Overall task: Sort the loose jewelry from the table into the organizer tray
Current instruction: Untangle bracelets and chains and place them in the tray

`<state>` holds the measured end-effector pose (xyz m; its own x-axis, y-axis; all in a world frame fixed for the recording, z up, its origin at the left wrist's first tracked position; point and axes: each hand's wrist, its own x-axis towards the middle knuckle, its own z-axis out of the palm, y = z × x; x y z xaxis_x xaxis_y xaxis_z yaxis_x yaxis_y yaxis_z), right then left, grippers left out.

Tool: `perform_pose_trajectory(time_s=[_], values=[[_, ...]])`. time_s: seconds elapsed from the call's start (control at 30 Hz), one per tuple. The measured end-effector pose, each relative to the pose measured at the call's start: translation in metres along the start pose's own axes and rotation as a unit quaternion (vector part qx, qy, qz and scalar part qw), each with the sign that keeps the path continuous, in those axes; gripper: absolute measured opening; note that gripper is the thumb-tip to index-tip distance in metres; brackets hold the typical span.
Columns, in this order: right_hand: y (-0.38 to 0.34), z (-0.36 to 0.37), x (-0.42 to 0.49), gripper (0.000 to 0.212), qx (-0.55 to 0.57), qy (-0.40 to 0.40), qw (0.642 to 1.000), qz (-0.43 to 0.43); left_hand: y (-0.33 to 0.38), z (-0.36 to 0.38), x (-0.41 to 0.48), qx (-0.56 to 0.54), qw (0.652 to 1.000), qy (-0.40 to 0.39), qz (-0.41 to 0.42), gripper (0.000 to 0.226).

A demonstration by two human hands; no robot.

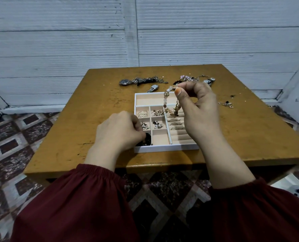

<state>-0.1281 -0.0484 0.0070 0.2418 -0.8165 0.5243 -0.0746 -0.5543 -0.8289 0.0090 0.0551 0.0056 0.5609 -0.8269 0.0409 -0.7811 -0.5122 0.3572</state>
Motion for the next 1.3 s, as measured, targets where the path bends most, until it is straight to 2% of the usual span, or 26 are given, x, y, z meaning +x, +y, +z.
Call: perform_pose_trajectory(time_s=[0.13, 0.23, 0.37, 0.8, 0.9, 0.93, 1.0, 1.1, 1.3], values=[[-0.001, -0.002, 0.000, 0.006, -0.001, 0.001, 1.000, 0.000, -0.004, 0.000, 0.003, -0.035, 0.999, 0.024, 0.018, 0.006], [-0.001, -0.001, 0.000, 0.006, 0.002, 0.001, 1.000, 0.003, 0.001, 0.000, 0.002, -0.056, 0.998, 0.027, 0.021, 0.018], [-0.001, 0.000, 0.000, 0.005, 0.000, -0.001, 1.000, 0.005, 0.009, 0.001, -0.002, -0.036, 0.999, 0.003, 0.021, 0.028], [0.000, -0.002, -0.002, 0.008, -0.004, 0.001, 1.000, 0.001, 0.014, 0.003, -0.001, -0.026, 0.998, -0.063, 0.007, 0.024], [0.001, -0.003, -0.001, 0.007, -0.004, 0.003, 1.000, -0.002, 0.006, 0.005, 0.007, -0.099, 0.993, -0.018, 0.055, 0.020], [0.001, -0.003, -0.001, 0.008, -0.004, 0.003, 1.000, -0.001, 0.005, 0.006, 0.011, -0.101, 0.992, 0.013, 0.074, 0.016], [0.001, -0.004, -0.001, 0.011, -0.005, 0.002, 1.000, 0.000, 0.002, 0.008, 0.018, -0.064, 0.992, 0.049, 0.097, 0.026], [0.001, -0.005, -0.001, 0.013, -0.011, 0.001, 1.000, 0.001, 0.002, 0.014, 0.024, -0.031, 0.992, 0.038, 0.116, 0.037], [0.004, -0.004, 0.000, 0.011, -0.009, -0.002, 1.000, 0.003, -0.001, 0.027, 0.031, -0.043, 0.991, 0.047, 0.116, 0.038]])
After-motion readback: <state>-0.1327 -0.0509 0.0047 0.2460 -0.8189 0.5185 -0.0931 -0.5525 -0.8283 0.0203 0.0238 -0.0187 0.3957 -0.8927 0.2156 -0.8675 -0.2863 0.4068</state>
